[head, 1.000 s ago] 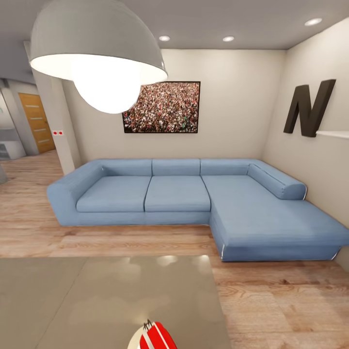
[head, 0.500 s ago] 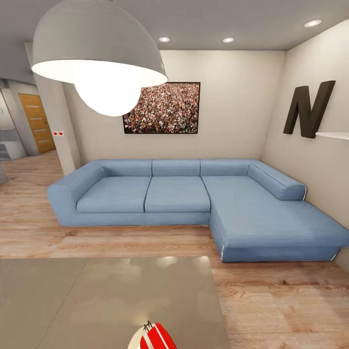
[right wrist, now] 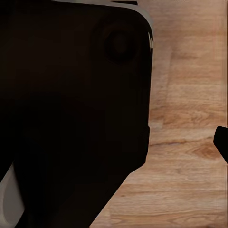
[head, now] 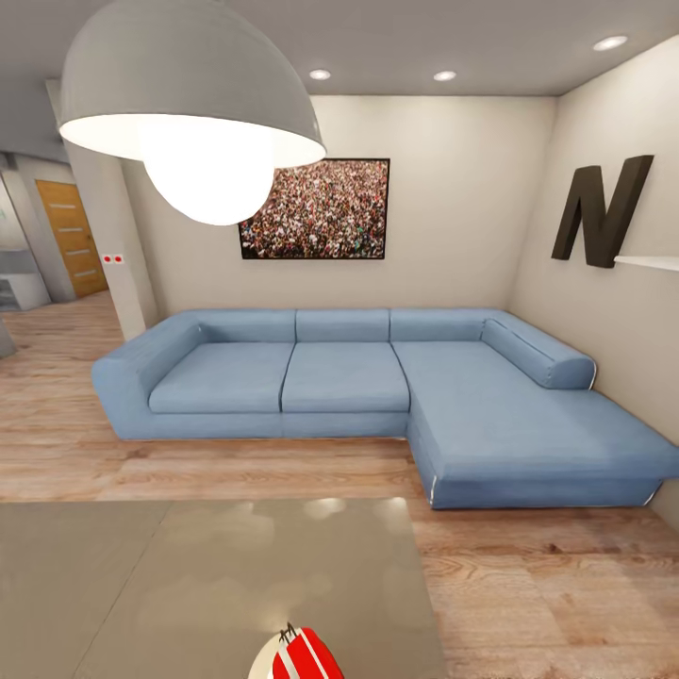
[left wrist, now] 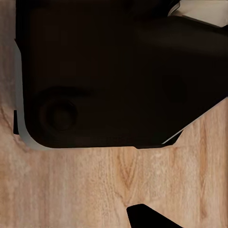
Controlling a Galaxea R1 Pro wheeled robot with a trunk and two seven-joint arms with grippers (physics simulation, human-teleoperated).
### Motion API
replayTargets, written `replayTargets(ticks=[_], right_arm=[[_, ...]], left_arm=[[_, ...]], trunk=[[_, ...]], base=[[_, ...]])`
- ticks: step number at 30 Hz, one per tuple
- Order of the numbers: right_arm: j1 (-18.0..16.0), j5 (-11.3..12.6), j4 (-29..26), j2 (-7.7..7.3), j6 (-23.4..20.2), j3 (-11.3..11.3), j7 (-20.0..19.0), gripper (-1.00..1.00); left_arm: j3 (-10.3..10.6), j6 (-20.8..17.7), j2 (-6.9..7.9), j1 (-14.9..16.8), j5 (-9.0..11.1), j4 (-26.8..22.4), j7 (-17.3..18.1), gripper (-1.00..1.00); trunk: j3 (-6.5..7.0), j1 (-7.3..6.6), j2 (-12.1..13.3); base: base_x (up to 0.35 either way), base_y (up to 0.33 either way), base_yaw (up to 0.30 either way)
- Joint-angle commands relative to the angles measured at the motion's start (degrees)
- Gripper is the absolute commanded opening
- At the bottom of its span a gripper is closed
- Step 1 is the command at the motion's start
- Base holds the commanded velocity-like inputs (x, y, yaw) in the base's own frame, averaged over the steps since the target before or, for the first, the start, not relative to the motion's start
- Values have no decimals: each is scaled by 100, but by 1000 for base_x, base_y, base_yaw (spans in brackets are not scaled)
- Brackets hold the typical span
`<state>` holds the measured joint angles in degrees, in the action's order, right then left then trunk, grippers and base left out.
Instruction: Turn on the radio receiver that's on the table in the living room.
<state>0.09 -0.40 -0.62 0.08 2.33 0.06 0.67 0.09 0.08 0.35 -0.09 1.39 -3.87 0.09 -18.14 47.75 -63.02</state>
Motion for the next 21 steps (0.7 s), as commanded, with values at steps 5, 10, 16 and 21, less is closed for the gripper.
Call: replayTargets(ticks=[5, 10, 16, 21], right_arm=[[0, -1, 0, -15, 132, 3, -1, 100], [0, 0, 0, -16, 156, 3, 1, 100], [0, 3, 0, -17, 161, 3, 3, 100], [0, 5, 0, -17, 162, 3, -2, 100]], left_arm=[[-4, 0, 0, 0, -2, 0, 0, 100], [-1, 0, 0, 0, -3, 0, 0, 100], [0, 0, 0, 0, 0, 1, 0, 100], [0, 0, 0, 0, 1, 0, 0, 100]], trunk=[[-42, 0, 0], [-88, 0, 0], [-144, 0, 0], [-190, 0, 0]], base=[[0, 0, 0], [0, 0, 0], [0, 0, 0], [0, 0, 0]])
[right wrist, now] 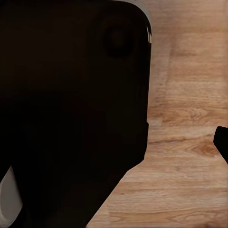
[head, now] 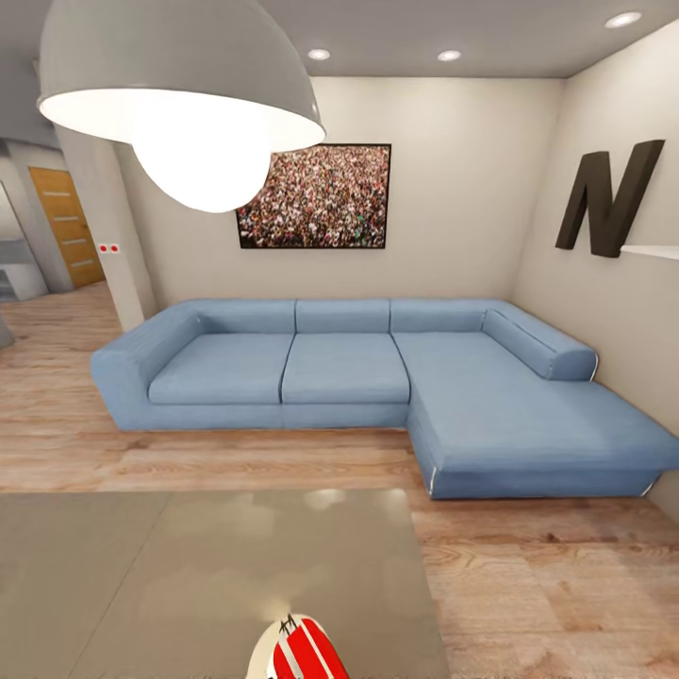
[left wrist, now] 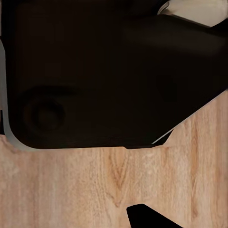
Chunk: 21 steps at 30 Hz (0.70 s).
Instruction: Turn on the radio receiver that's on the table in the living room.
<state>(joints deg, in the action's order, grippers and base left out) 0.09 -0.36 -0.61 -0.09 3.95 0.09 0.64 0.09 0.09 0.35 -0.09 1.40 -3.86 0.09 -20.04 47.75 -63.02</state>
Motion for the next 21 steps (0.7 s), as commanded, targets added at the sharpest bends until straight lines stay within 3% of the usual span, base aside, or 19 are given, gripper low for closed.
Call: replayTargets(ticks=[1, 21], right_arm=[[0, 0, 0, 0, 0, 0, 0, 100], [0, 0, 0, 0, -9, 0, -1, 100]], left_arm=[[0, 0, 0, 0, 0, 0, 0, 100], [0, 0, 0, 0, 0, 2, 0, 100]], trunk=[[-10, 0, 0], [-196, 0, 0]], base=[[0, 0, 0], [0, 0, 0]])
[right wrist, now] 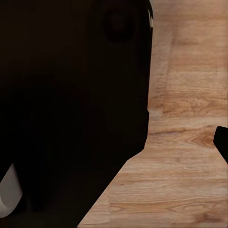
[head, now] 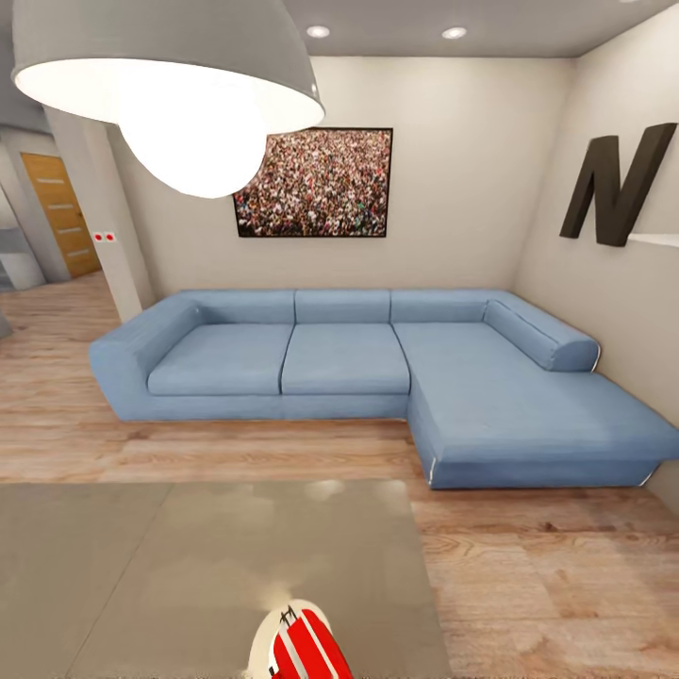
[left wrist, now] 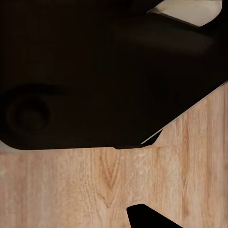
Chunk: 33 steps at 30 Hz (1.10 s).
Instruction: Turn on the radio receiver that's on the table in the living room.
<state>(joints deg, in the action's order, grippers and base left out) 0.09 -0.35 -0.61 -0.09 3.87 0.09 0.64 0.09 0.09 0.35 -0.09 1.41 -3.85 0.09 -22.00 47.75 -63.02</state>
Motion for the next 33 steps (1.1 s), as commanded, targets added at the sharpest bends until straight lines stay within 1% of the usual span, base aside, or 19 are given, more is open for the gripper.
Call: replayTargets(ticks=[1, 33], right_arm=[[0, 0, 0, 0, 0, 0, 1, 100], [0, 0, 0, 0, -1, 0, 4, 100]], left_arm=[[0, 0, 0, 0, 0, -1, 0, 100], [-3, 0, 0, 0, 0, 7, 0, 100]], trunk=[[-10, 0, 0], [-308, 0, 0]], base=[[0, 0, 0], [0, 0, 0]])
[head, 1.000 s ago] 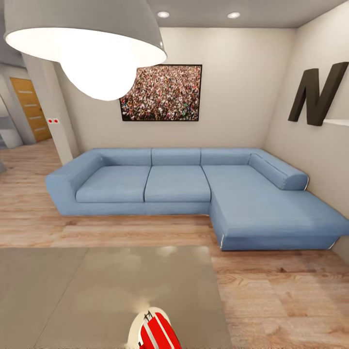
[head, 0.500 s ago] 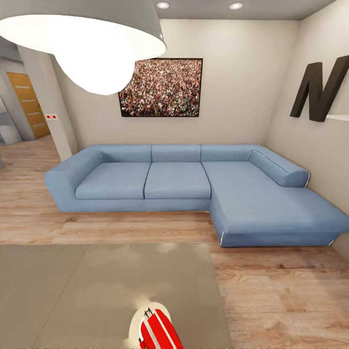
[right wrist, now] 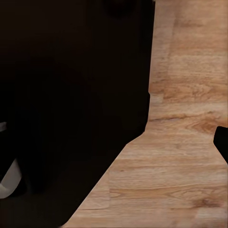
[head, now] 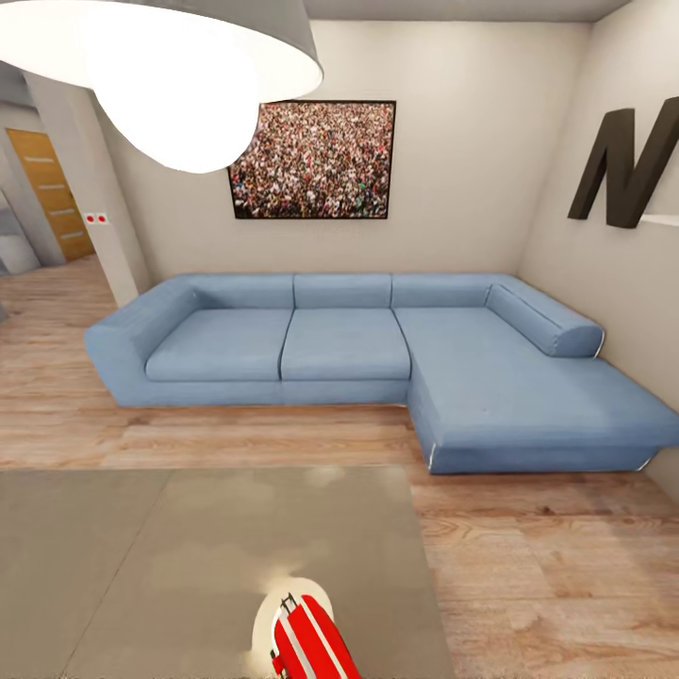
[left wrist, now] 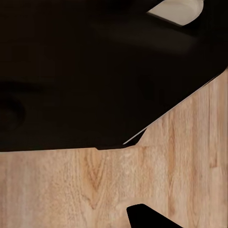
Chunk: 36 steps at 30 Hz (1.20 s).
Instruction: Turn on the radio receiver that's on the table in the living room.
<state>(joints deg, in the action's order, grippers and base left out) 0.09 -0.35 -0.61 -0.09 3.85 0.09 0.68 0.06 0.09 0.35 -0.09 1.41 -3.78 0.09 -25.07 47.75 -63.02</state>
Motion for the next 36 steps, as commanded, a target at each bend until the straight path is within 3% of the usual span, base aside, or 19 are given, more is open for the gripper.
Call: replayTargets(ticks=[1, 36], right_arm=[[0, 0, 0, 0, -1, 0, 1, 100], [0, 0, 0, 0, -1, 0, -3, 100]], left_arm=[[-2, 0, 0, 0, 0, 0, 0, 100], [1, 1, 0, 0, 0, 0, 0, 100]], trunk=[[-10, 0, 0], [-336, 0, 0]], base=[[0, 0, 0], [0, 0, 0]])
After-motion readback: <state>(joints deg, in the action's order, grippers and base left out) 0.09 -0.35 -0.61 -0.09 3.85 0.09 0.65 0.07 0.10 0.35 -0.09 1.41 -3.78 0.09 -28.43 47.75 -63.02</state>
